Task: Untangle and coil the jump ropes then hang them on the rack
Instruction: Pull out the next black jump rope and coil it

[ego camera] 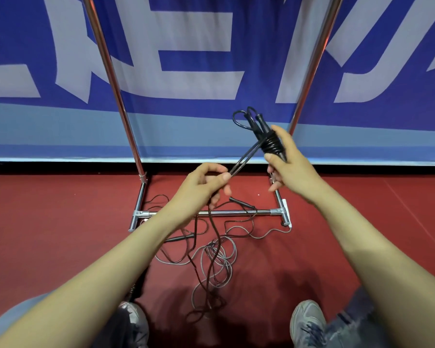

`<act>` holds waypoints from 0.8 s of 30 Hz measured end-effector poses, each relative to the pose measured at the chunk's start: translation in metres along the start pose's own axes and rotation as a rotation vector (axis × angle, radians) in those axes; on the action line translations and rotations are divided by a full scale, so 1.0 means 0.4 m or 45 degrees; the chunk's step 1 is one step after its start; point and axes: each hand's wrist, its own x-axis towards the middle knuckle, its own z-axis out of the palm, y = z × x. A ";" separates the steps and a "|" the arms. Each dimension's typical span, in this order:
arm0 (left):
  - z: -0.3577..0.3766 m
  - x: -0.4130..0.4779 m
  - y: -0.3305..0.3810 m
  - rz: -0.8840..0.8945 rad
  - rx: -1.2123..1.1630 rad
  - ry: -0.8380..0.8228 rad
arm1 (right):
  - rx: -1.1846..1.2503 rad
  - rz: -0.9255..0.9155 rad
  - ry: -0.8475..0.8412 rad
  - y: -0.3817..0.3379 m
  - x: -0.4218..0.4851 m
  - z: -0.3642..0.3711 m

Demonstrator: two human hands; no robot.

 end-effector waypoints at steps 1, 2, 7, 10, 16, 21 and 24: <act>-0.007 0.002 -0.007 -0.008 -0.028 -0.008 | 0.131 0.017 -0.058 -0.005 -0.001 -0.015; -0.016 0.007 -0.012 -0.016 -0.039 -0.010 | 0.254 0.027 -0.146 -0.011 -0.006 -0.028; -0.073 0.030 -0.036 -0.014 0.067 0.087 | 0.545 0.089 -0.695 -0.041 -0.042 -0.029; -0.093 0.036 -0.032 0.033 0.240 0.068 | 0.524 0.143 -0.963 -0.044 -0.055 -0.017; -0.115 0.036 -0.030 0.041 0.532 -0.194 | 0.203 0.375 -1.358 -0.028 -0.067 0.006; -0.083 0.034 -0.063 0.111 0.936 -0.221 | -0.424 0.426 -1.297 -0.006 -0.072 0.097; -0.053 0.036 -0.054 0.257 0.931 -0.012 | -0.584 0.383 -1.025 0.000 -0.051 0.096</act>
